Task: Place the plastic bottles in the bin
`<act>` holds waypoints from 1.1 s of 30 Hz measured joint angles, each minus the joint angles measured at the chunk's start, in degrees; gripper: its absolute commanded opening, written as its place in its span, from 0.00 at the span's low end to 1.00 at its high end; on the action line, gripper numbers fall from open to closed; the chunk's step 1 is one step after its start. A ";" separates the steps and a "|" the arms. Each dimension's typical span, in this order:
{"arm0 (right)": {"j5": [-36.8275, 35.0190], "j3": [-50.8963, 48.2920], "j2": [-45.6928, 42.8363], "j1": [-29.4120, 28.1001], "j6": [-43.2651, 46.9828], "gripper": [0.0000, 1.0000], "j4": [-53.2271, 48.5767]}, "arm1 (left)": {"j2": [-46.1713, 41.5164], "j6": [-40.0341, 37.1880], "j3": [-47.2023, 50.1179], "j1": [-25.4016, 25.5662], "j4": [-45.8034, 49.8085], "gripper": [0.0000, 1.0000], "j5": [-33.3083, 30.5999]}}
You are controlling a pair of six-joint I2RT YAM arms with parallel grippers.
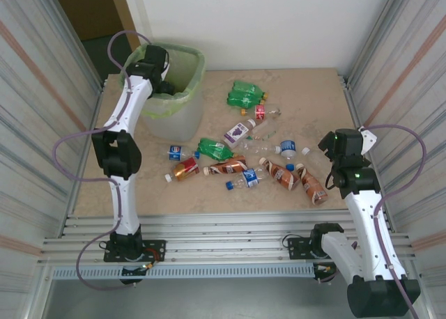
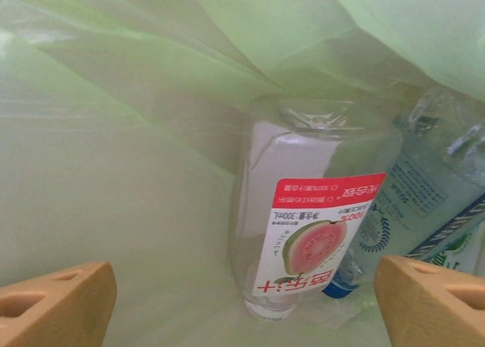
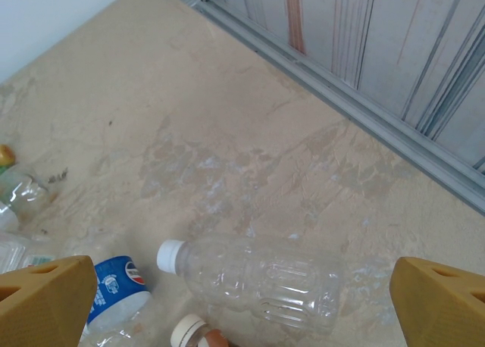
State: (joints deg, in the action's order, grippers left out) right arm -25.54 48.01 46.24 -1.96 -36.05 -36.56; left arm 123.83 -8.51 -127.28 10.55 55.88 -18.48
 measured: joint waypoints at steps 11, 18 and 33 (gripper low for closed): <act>0.04 0.00 0.04 0.00 0.00 0.98 0.02 | -7.89 2.58 0.07 0.00 -0.48 0.86 7.69; 0.48 0.00 1.01 0.07 0.00 0.98 0.02 | -16.65 4.28 4.20 0.02 -3.41 0.91 12.20; 1.55 0.00 1.36 0.07 0.00 0.98 0.00 | -37.24 5.79 21.59 5.97 -14.43 0.99 15.76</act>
State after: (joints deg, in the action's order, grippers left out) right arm -23.99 48.01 47.59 -1.89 -36.05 -36.56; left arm 86.59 -2.72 -105.69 16.51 41.45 -2.72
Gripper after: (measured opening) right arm 0.977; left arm 0.986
